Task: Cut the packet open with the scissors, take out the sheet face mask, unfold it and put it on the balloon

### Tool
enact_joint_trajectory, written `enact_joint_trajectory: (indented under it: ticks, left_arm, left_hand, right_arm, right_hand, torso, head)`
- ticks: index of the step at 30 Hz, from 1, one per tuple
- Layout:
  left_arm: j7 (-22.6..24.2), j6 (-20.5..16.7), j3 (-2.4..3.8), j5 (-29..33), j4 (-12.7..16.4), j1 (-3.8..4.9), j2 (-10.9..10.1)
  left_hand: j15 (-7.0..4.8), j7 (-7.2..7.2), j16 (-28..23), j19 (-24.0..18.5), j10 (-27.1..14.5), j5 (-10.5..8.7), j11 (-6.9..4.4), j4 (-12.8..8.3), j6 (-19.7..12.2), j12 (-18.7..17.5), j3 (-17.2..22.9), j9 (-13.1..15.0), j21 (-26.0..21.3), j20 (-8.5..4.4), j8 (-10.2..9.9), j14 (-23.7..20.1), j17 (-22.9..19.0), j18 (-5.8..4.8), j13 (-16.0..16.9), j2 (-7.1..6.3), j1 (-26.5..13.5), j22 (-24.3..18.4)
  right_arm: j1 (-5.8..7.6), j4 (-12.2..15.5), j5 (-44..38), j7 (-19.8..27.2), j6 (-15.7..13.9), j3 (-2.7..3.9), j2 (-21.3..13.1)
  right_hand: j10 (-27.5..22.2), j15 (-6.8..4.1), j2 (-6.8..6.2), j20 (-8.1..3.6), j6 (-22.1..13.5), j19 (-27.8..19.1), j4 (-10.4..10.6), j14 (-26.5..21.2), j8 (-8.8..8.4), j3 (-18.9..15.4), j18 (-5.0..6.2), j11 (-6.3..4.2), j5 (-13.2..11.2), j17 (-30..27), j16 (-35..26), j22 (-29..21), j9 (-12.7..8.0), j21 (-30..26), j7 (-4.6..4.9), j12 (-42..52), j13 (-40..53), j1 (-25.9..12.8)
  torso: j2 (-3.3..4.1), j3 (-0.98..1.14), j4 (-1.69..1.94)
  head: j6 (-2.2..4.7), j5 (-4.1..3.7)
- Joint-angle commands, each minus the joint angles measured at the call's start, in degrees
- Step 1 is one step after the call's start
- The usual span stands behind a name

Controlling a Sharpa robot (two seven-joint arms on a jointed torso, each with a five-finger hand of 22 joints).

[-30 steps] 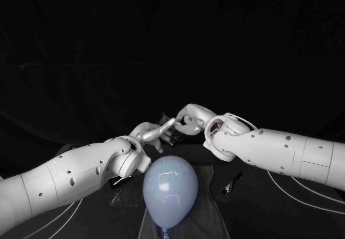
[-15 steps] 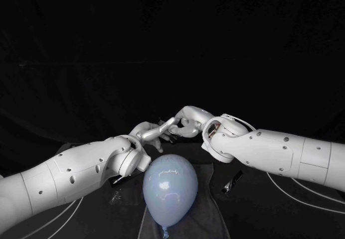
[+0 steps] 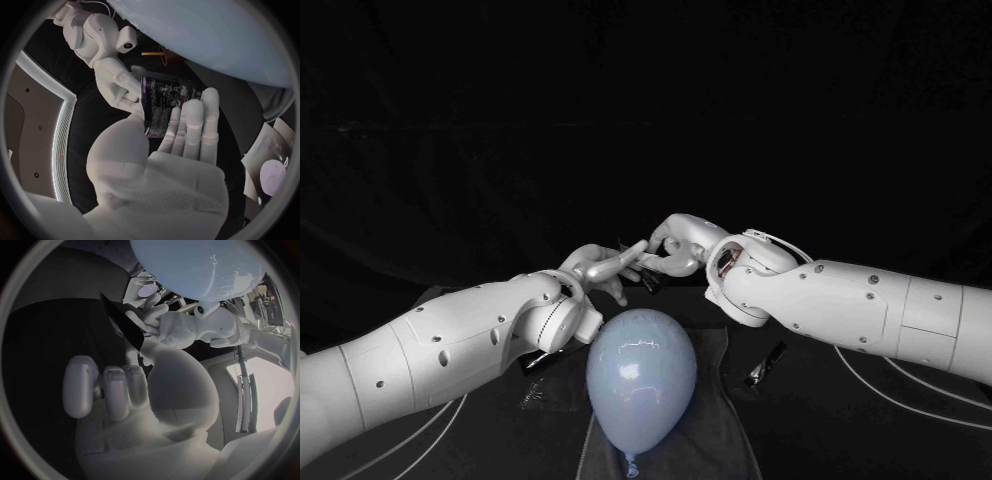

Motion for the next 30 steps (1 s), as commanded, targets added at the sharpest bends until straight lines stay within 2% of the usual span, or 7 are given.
enact_joint_trajectory:
  ticks: [1,4,9,16,21,24,30]
  left_arm:
    - [1.0,1.3,0.04,1.5,0.2,0.06,-0.2]
    - [1.3,1.4,0.04,1.7,0.4,0.07,-0.4]
    - [1.5,1.6,0.04,1.9,0.9,0.07,-0.7]
    - [1.5,1.8,0.04,2.0,1.1,0.07,-1.0]
    - [1.1,2.1,0.04,2.0,1.1,0.09,-1.2]
    - [0.9,2.4,0.04,1.9,1.1,0.1,-1.3]
    - [0.7,2.9,0.03,1.7,1.1,0.11,-1.4]
  left_hand:
    - [0.07,2.58,0.3,-0.2,-0.5,-0.17,-0.03,0.0,-0.1,0.4,0.1,0.1,-0.2,0.15,0.4,-0.6,-0.1,0.82,0.1,0.63,2.1,-0.1]
    - [0.05,2.52,0.4,-0.3,-0.6,-0.15,-0.08,0.0,0.1,0.5,-0.2,0.2,-0.2,0.13,0.6,-0.6,-0.2,0.82,0.1,1.16,3.9,-0.1]
    - [0.03,2.48,0.6,-0.3,-0.7,-0.18,-0.1,0.0,0.2,0.6,-1.1,0.2,-0.1,0.11,0.8,-0.7,-0.3,0.81,0.0,0.72,5.2,-0.1]
    - [0.0,2.44,0.7,-0.3,-0.8,-0.19,-0.13,-0.1,0.3,0.7,-2.0,0.3,-0.1,0.08,0.9,-0.8,-0.4,0.81,0.0,0.35,6.3,-0.1]
    - [0.0,2.46,0.8,-0.3,-0.9,-0.19,-0.12,0.0,0.2,0.8,-4.3,0.4,-0.1,0.06,0.9,-0.9,-0.6,0.8,0.0,-1.65,8.1,-0.2]
    - [-0.01,2.44,1.0,-0.3,-1.0,-0.18,-0.13,-0.1,0.3,0.9,-5.3,0.4,0.0,0.06,1.0,-0.9,-0.7,0.8,0.0,-2.28,9.5,-0.2]
    - [-0.25,1.97,1.2,-0.3,-1.0,-0.17,-0.44,-0.5,1.5,1.2,-5.5,0.7,0.0,-0.11,1.8,-0.9,-1.0,0.83,-0.1,-1.0,15.3,-0.3]
  right_arm:
    - [0.04,-0.1,1.5,-0.2,0.2,0.08,0.0]
    - [0.03,-0.4,1.7,-0.2,0.2,0.08,0.0]
    - [0.02,-1.1,1.7,-0.4,0.5,0.08,0.2]
    - [0.02,-1.5,1.7,-0.4,0.5,0.08,0.3]
    - [0.02,-1.6,1.7,-0.5,0.3,0.09,0.3]
    - [0.02,-1.5,1.7,-0.4,0.1,0.09,0.3]
    - [0.02,-1.3,1.7,-0.4,-0.1,0.1,0.1]
  right_hand:
    - [4.6,-0.38,0.31,-0.38,0.2,0.8,-0.3,6.0,1.78,0.0,-0.48,-0.29,0.2,14.7,0.2,10.7,3.0,0.1,-0.1,0.3,13.0,0.3]
    - [4.6,-0.38,0.31,-0.38,0.2,0.8,-0.3,6.0,1.78,0.0,-0.48,-0.29,0.2,14.7,0.2,10.7,3.0,0.1,-0.1,0.3,13.0,0.3]
    - [4.6,-0.38,0.31,-0.38,0.2,0.8,-0.3,6.0,1.78,0.0,-0.48,-0.29,0.2,14.7,0.2,10.7,3.0,0.1,-0.1,0.3,13.0,0.3]
    - [4.6,-0.39,0.36,-0.39,0.2,0.8,-0.3,6.1,1.84,0.1,-0.48,-0.3,0.2,14.8,0.2,10.7,3.0,0.1,-0.09,0.2,12.9,0.3]
    - [4.5,-0.39,0.39,-0.39,0.2,0.8,-0.3,6.1,1.87,0.1,-0.48,-0.3,0.2,14.8,0.2,10.7,3.0,0.1,-0.09,0.2,12.9,0.3]
    - [4.5,-0.39,0.39,-0.39,0.2,0.8,-0.3,6.1,1.87,0.1,-0.48,-0.3,0.2,14.8,0.2,10.7,3.0,0.1,-0.09,0.2,12.9,0.3]
    - [4.5,-0.39,0.39,-0.39,0.2,0.8,-0.3,6.1,1.87,0.1,-0.48,-0.3,0.2,14.8,0.2,10.7,3.0,0.1,-0.09,0.2,12.9,0.3]
  torso:
    - [-0.01,0.01,0.03]
    - [0.0,0.04,-0.01]
    - [0.05,-0.05,0.04]
    - [0.05,0.01,0.07]
    - [-0.04,0.0,0.04]
    - [-0.04,0.01,0.03]
    - [0.03,-0.01,0.01]
  head:
    - [-0.06,-0.04]
    - [-0.19,-0.08]
    - [-0.14,-0.25]
    - [-0.18,-0.28]
    - [-0.25,-0.31]
    - [-0.24,-0.28]
    - [-0.25,-0.34]
